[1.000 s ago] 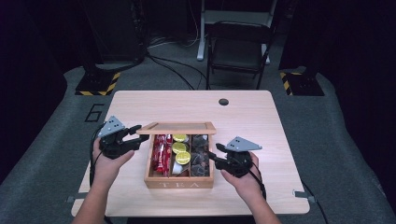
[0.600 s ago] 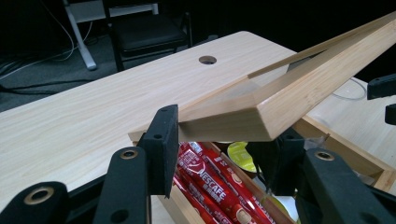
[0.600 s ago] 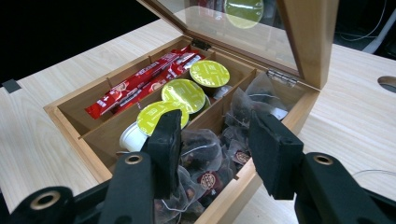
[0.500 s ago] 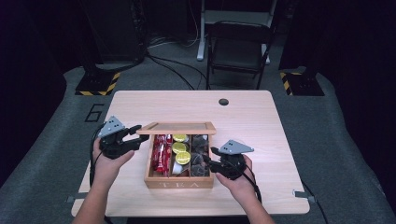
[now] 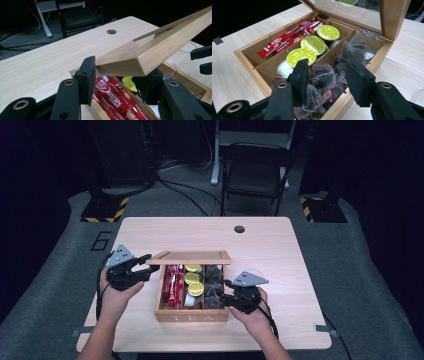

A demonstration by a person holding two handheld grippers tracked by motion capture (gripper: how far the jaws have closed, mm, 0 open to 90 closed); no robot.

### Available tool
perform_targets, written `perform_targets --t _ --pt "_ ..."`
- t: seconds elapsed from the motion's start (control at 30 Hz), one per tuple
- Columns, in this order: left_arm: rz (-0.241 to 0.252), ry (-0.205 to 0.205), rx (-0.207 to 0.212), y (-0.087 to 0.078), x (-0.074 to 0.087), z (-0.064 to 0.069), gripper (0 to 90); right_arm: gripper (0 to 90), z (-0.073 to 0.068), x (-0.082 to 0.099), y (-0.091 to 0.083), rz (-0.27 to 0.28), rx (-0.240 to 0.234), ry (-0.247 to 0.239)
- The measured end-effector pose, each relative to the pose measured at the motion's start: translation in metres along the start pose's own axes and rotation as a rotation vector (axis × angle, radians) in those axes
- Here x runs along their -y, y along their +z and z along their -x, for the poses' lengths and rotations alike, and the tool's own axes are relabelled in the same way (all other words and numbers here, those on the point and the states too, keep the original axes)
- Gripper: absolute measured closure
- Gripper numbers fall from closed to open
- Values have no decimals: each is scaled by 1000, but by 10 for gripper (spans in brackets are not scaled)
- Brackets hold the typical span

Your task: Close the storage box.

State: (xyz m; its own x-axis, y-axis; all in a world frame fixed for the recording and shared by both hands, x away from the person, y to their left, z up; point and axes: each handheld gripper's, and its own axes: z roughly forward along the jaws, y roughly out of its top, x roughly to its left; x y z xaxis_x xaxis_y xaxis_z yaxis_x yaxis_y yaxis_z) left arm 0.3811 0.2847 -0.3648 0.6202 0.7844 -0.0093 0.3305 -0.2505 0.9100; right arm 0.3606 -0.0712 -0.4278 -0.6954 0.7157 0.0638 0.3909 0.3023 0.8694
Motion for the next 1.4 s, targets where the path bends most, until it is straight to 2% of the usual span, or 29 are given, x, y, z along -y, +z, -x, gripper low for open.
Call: perform_targets --t 0.13,0.17,0.37,0.4,0.57,0.63,0.8,1.03,1.17,1.3,1.4 --pt "5 -4 -7 0 1 1 536 525 -1 2 2 -3 -4 -2" --pt "5 -5 -7 0 1 1 536 524 -1 2 3 -3 -5 -20" --pt "-1 1 -9 0 3 2 536 524 -4 6 5 -6 -9 -33" --pt "1 -6 -8 0 3 3 535 526 -5 8 7 -9 -15 -21" --pt "1 -4 -7 -1 3 2 535 543 -6 10 8 -21 -32 -33" --pt "3 -5 -6 -1 4 3 534 553 -6 12 8 -33 -47 -18" --pt "4 -7 -7 -1 4 3 534 563 -7 16 12 -54 -57 -19" --pt "10 -12 -4 0 5 2 532 546 -8 20 25 -79 -77 -8" --pt "6 -8 1 0 5 2 531 546 -11 20 35 -121 -92 -16" --pt "0 -3 2 -1 4 2 530 547 -13 21 43 -145 -100 -41" --pt "0 -4 2 -1 5 2 530 557 -14 21 44 -150 -107 -42"
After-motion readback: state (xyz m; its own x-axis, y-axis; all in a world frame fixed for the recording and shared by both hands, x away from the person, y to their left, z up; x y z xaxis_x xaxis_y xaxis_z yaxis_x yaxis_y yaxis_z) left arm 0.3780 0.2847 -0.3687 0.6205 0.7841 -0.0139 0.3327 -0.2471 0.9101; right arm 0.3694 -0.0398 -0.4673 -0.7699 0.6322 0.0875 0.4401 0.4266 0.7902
